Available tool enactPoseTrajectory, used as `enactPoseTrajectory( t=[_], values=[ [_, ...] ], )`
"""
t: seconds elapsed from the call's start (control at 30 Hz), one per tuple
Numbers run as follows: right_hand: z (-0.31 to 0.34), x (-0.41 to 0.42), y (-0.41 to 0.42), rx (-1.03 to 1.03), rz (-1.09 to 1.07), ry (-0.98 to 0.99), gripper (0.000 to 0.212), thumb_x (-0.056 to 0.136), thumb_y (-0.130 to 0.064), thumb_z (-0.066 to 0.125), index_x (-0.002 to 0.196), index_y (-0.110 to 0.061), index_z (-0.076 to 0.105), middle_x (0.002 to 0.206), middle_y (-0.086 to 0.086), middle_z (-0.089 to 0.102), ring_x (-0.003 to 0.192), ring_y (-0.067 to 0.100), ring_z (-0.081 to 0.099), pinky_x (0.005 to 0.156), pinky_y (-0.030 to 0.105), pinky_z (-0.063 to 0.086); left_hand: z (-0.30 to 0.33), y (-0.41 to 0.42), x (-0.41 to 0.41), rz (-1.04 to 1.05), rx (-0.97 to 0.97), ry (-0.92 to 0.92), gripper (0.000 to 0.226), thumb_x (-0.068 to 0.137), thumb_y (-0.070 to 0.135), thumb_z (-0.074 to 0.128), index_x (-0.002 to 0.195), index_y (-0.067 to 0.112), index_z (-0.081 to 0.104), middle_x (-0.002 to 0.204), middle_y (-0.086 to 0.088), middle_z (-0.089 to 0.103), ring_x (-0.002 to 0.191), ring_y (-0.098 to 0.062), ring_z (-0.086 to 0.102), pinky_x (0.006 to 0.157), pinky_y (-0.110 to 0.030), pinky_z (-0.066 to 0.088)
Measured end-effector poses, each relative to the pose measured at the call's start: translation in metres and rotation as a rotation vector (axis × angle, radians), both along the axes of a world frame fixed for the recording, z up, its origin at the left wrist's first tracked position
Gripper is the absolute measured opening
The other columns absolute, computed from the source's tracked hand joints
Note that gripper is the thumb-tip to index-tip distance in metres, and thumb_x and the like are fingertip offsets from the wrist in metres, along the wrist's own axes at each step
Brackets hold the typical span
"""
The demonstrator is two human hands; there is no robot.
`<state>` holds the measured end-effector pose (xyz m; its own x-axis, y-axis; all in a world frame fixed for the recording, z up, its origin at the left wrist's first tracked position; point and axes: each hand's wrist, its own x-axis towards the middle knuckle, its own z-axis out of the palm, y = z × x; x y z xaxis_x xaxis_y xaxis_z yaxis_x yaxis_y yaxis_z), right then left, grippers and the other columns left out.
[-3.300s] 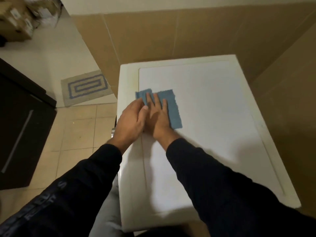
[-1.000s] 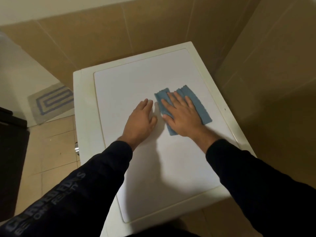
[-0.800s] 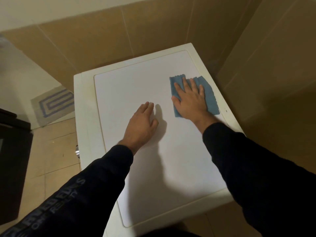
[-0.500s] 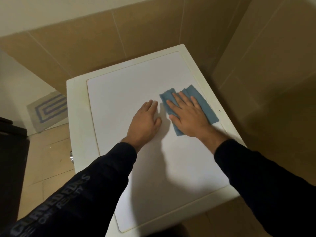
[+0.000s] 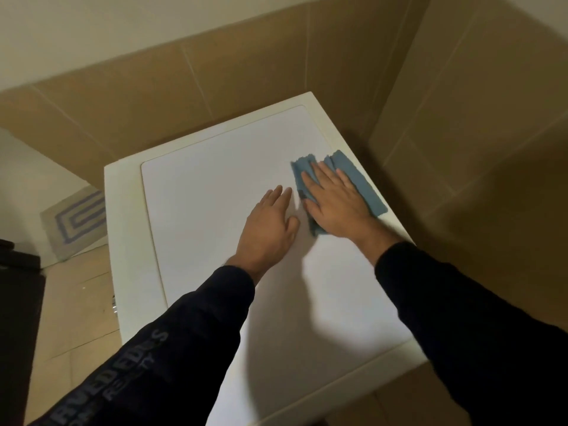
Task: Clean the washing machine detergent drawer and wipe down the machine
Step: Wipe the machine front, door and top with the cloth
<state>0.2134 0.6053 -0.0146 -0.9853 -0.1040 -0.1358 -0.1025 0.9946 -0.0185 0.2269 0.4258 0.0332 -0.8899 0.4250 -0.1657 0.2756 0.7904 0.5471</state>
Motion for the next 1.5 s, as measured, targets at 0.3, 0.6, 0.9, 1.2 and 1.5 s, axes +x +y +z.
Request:
enactPoseTrajectory(
  t=[0.3,0.6,0.9,1.2,1.5],
  values=[
    [-0.006,-0.051,0.036,-0.001,-0.221,0.026,0.06,0.104,-0.046,0.016,0.158,-0.019,0.011,0.166,0.007,0.007,0.152,0.028,0.008,0.122,0.046,0.014,-0.002,-0.016,-0.008,0.029,-0.009,-0.009,0.057,0.098,0.02,0.042,0.153,0.014,0.028,0.161,-0.005,0.024,0.15,-0.02,0.017,0.119,-0.029,0.015],
    [-0.006,-0.021,0.029,0.039,-0.204,0.008,0.065,0.103,-0.05,0.014,0.158,-0.015,0.006,0.166,0.009,0.0,0.152,0.027,0.0,0.123,0.045,0.009,-0.006,-0.011,-0.016,0.038,0.027,-0.01,0.056,0.099,0.021,0.041,0.154,0.016,0.028,0.161,-0.003,0.024,0.15,-0.018,0.017,0.119,-0.027,0.014],
    [-0.009,-0.089,0.03,-0.032,-0.298,0.02,0.061,0.104,-0.046,0.015,0.158,-0.017,0.008,0.165,0.01,0.006,0.152,0.027,0.003,0.123,0.047,0.009,-0.008,-0.009,-0.06,0.039,0.029,0.035,0.055,0.1,0.022,0.043,0.154,0.017,0.028,0.161,-0.003,0.025,0.149,-0.019,0.02,0.118,-0.027,0.015],
    [-0.011,-0.135,0.022,-0.044,-0.29,0.033,0.061,0.104,-0.046,0.015,0.158,-0.016,0.007,0.166,0.01,0.002,0.152,0.026,-0.001,0.123,0.045,0.005,-0.012,0.021,-0.131,-0.004,0.021,0.111,0.055,0.101,0.025,0.042,0.154,0.016,0.028,0.161,-0.003,0.026,0.148,-0.02,0.023,0.118,-0.031,0.018],
    [-0.015,-0.182,0.025,-0.091,-0.288,0.052,0.061,0.104,-0.045,0.016,0.158,-0.017,0.008,0.166,0.006,0.003,0.152,0.023,-0.001,0.123,0.044,0.003,-0.03,0.019,-0.172,-0.02,0.053,0.117,0.057,0.1,0.025,0.043,0.154,0.018,0.028,0.161,0.0,0.024,0.148,-0.016,0.021,0.118,-0.027,0.016]
  ],
)
